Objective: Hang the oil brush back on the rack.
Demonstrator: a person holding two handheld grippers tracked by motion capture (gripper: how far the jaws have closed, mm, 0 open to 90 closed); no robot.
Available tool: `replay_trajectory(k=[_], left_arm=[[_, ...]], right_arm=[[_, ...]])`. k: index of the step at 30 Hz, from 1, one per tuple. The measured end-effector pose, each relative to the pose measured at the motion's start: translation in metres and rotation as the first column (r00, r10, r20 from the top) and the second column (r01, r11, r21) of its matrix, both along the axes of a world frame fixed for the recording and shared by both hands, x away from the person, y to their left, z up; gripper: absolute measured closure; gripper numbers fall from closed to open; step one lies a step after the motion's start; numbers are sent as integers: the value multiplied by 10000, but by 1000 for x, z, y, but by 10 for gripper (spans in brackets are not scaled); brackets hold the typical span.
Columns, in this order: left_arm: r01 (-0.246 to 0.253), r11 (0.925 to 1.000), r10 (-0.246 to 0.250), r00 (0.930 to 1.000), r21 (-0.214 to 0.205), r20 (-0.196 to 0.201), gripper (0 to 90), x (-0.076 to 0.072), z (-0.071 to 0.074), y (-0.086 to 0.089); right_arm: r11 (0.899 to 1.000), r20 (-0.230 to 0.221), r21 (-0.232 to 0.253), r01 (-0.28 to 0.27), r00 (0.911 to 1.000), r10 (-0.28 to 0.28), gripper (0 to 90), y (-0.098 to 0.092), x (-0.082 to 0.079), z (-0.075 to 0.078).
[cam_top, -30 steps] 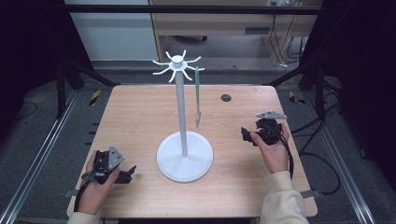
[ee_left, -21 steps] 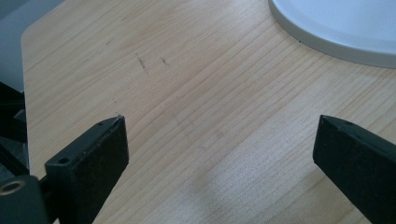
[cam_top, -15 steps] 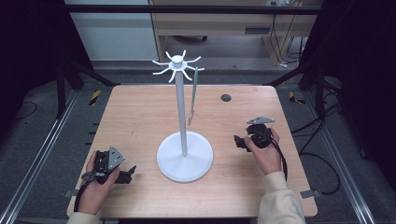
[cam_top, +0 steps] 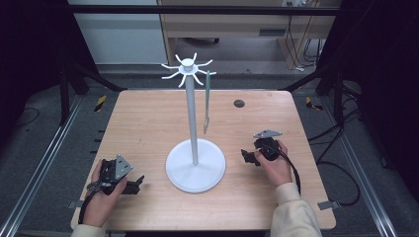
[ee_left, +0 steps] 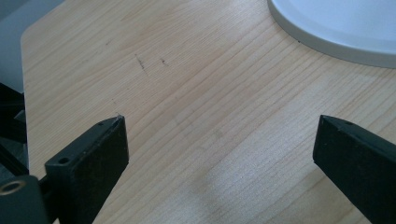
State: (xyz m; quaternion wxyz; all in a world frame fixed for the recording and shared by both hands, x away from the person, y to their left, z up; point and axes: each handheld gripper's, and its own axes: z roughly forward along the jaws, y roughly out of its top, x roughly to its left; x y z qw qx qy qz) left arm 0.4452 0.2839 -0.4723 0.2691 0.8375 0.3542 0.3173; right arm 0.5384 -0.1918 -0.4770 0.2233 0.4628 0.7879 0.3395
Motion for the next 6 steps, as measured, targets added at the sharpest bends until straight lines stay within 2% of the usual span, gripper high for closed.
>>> replay_trajectory(k=[6], left_arm=[[3, 10000, -3, 10000, 7, 24, 30, 0, 0, 0]], right_arm=[[9997, -95, 24, -243, 9997, 243, 148, 5, 0, -2]])
